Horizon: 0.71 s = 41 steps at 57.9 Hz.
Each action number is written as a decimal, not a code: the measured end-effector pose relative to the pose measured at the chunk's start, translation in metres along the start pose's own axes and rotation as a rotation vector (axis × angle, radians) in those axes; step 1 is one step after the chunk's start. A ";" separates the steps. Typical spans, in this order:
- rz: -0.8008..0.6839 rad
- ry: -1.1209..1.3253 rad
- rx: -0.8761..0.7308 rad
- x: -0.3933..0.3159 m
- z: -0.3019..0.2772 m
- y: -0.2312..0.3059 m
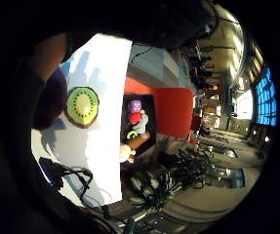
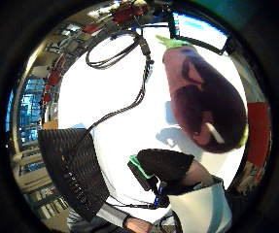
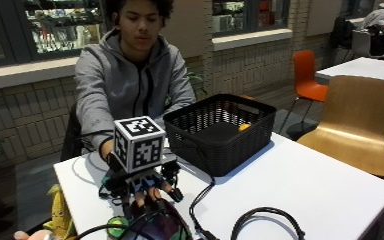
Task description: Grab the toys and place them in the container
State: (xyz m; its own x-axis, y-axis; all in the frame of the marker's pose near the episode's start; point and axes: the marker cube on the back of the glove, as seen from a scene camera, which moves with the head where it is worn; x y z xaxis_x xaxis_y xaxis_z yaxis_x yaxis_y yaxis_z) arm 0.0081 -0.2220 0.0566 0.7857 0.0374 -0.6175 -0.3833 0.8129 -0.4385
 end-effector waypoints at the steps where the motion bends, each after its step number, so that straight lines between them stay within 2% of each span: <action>1: -0.001 -0.001 -0.003 -0.002 0.002 -0.002; 14: 0.016 0.002 -0.089 -0.013 0.025 -0.025; 23: 0.045 -0.024 -0.091 -0.019 0.040 -0.035; 41: 0.035 -0.029 0.101 -0.029 0.045 -0.038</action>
State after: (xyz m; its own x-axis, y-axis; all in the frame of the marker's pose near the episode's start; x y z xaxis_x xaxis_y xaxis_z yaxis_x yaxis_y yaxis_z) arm 0.0217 -0.2282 0.1205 0.7865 0.0825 -0.6120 -0.3615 0.8650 -0.3480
